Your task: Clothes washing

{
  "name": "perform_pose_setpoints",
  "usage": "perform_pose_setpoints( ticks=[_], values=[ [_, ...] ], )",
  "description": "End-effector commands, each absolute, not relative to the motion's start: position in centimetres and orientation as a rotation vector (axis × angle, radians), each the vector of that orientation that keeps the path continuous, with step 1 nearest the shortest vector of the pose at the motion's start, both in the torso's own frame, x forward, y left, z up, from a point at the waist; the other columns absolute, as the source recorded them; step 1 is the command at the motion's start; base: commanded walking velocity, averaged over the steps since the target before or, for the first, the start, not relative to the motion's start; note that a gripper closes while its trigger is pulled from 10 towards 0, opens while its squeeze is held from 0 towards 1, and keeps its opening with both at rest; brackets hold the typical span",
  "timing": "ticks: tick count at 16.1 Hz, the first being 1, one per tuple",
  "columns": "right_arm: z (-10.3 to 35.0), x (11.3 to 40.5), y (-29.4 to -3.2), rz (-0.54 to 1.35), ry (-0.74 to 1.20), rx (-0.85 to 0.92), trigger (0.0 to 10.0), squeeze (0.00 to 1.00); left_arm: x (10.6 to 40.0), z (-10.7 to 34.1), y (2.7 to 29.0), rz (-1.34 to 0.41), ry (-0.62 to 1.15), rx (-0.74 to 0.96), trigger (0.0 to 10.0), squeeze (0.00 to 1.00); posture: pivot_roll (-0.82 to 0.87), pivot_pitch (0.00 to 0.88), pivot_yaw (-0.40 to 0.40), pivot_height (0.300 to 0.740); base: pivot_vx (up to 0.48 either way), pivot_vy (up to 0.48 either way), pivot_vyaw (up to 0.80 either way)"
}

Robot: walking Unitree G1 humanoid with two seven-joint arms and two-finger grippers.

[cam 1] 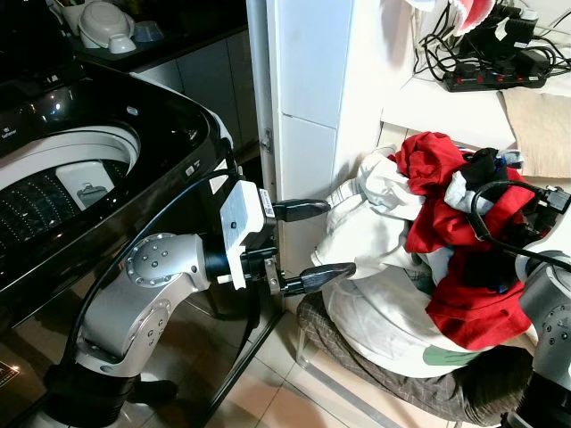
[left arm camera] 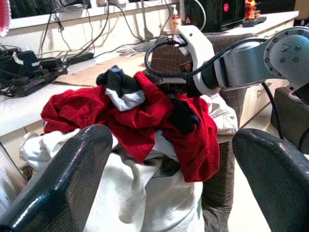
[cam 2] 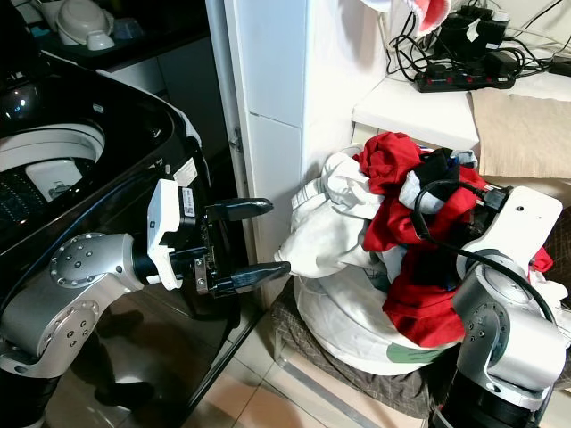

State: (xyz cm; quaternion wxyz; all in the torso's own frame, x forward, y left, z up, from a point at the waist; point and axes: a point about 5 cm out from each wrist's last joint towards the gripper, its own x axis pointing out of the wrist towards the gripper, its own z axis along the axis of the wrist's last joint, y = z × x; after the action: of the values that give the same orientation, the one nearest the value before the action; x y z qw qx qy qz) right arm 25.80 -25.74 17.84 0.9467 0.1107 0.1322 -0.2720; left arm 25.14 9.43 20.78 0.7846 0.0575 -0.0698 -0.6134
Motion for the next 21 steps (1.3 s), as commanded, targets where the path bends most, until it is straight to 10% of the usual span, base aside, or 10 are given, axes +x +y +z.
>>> perform_pose_setpoints(
  ticks=[1, 3, 4, 6, 21],
  values=[
    [17.58, 25.87, -25.69, -0.548, 0.284, 0.272, 10.0, 0.0, 25.16, 21.2, 9.64, -1.318, -0.159, 0.137, 10.0, 0.0, -0.09, 0.0, 0.031, 0.74, 0.0, 0.0, 0.0],
    [17.66, 25.87, -25.8, -0.55, 0.273, 0.284, 8.5, 0.0, 25.14, 21.18, 9.67, -1.318, -0.159, 0.14, 10.0, 0.0, -0.09, 0.0, 0.032, 0.74, 0.0, 0.0, 0.0],
    [17.67, 25.88, -25.83, -0.551, 0.269, 0.296, 4.2, 0.0, 25.14, 21.18, 9.67, -1.318, -0.159, 0.14, 10.0, 0.0, -0.09, 0.0, 0.033, 0.74, 0.0, 0.0, 0.0],
    [17.47, 26.05, -25.66, -0.546, 0.242, 0.502, 0.0, 0.0, 25.16, 21.16, 9.63, -1.319, -0.16, 0.14, 10.0, 0.0, -0.09, 0.0, 0.034, 0.74, 0.0, 0.0, 0.0],
    [17.46, 26.1, -25.85, -0.559, 0.238, 0.543, 0.0, 0.0, 25.32, 21.13, 9.62, -1.316, -0.16, 0.143, 10.0, 0.0, -0.09, 0.0, 0.033, 0.74, 0.0, 0.0, 0.0]
  ],
)
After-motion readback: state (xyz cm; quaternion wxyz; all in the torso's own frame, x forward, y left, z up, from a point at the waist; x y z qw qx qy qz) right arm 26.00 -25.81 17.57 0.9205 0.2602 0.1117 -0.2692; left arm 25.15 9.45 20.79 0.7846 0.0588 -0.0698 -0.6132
